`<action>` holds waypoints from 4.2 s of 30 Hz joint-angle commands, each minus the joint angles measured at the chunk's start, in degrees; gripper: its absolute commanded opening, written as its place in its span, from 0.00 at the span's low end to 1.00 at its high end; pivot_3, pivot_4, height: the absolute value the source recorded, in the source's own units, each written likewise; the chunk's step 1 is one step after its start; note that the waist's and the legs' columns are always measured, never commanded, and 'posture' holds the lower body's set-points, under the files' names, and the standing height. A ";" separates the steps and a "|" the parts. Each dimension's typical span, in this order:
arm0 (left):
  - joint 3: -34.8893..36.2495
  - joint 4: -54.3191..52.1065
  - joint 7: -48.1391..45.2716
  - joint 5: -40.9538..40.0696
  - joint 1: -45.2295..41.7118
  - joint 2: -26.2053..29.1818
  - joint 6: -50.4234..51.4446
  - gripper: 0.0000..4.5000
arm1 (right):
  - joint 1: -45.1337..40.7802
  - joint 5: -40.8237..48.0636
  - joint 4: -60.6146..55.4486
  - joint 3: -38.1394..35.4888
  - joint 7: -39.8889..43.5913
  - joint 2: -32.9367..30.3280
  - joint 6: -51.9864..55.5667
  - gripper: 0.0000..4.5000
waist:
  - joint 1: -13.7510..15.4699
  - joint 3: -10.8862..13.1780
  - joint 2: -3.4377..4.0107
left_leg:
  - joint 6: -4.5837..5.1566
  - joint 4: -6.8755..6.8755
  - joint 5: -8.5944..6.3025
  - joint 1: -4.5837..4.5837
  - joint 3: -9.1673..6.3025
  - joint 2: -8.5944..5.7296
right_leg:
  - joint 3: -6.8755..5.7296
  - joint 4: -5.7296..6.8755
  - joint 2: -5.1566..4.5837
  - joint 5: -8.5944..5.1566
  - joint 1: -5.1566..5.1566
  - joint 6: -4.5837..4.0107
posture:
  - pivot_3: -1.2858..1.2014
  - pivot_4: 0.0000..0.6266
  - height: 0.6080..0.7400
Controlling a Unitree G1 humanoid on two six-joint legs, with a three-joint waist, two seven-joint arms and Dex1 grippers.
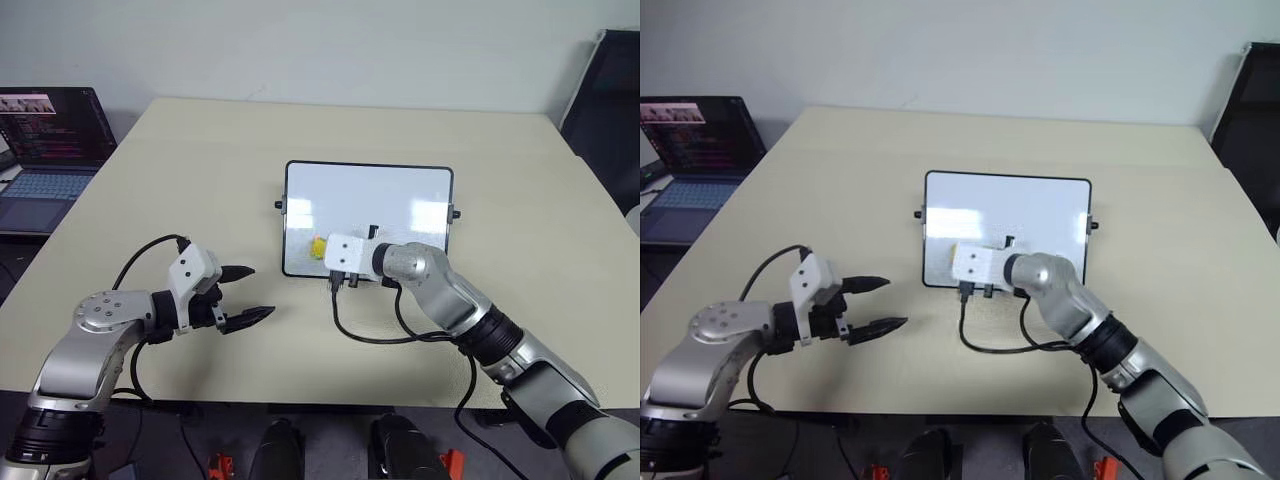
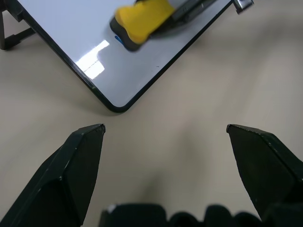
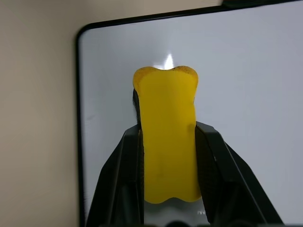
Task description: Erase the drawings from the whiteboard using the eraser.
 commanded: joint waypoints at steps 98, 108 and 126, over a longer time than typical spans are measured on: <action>-25.60 19.83 -11.66 7.68 -39.55 -28.99 -7.69 1.00 | 24.53 21.79 -12.08 -57.41 -19.06 -0.04 28.85 0.86 | -0.41 0.03 0.06 | 0.13 0.64 0.07 -0.08 0.01 -0.12 | 0.19 0.62 0.02 -0.15 -0.03 0.10 | 0.52 0.24 1.00; -13.63 12.03 -0.26 4.56 -30.61 -24.29 -1.40 1.00 | 29.82 29.28 -30.87 -58.88 -21.81 3.22 27.41 1.00 | -0.51 0.15 0.28 | 0.13 0.56 0.07 -0.08 -0.04 -0.08 | 0.17 0.63 0.06 -0.10 -0.07 0.20 | 0.52 0.24 1.00; 13.22 -9.37 40.31 7.13 2.89 -29.68 -0.27 1.00 | 56.39 27.63 -27.69 -53.30 -28.49 15.93 -15.32 1.00 | 0.12 0.12 0.20 | -0.29 0.55 -0.19 0.29 0.01 -0.10 | 0.05 0.09 -0.23 -0.45 0.16 -0.32 | 0.52 0.24 1.00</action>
